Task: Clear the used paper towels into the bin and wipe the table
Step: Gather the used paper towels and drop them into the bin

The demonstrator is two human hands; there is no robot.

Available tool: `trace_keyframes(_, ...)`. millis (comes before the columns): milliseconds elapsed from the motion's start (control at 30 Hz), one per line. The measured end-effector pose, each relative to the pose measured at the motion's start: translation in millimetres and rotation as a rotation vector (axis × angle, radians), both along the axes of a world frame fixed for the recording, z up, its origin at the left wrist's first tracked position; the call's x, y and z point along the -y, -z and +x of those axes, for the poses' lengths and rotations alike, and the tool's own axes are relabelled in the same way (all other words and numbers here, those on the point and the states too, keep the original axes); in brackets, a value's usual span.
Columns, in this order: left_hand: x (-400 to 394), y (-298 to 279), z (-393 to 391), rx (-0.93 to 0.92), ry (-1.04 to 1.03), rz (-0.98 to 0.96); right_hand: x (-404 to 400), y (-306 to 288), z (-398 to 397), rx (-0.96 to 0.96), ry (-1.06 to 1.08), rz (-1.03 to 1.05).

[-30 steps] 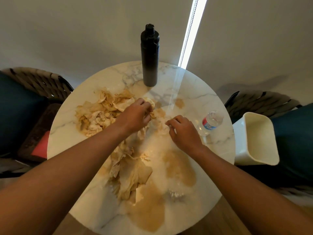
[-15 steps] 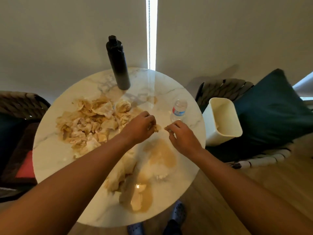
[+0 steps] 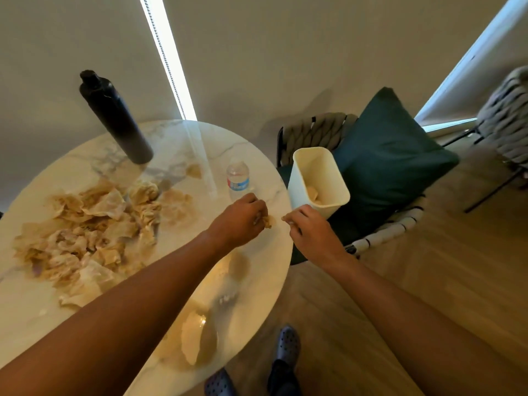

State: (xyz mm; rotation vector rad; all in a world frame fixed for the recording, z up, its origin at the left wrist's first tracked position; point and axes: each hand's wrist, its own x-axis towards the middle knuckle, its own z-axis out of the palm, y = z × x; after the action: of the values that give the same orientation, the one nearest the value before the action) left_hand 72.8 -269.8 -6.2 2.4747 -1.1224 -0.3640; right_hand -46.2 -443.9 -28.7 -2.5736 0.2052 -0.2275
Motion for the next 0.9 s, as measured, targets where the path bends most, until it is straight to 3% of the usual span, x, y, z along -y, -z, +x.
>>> trace_keyframes(400, 102, 4, 5, -0.032, 0.036, -0.023, 91, 8, -13, -0.040, 0.127, -0.011)
trace_keyframes(900, 217, 30, 62, -0.107, -0.103, -0.010, 186, 37, 49, -0.115, 0.151, 0.008)
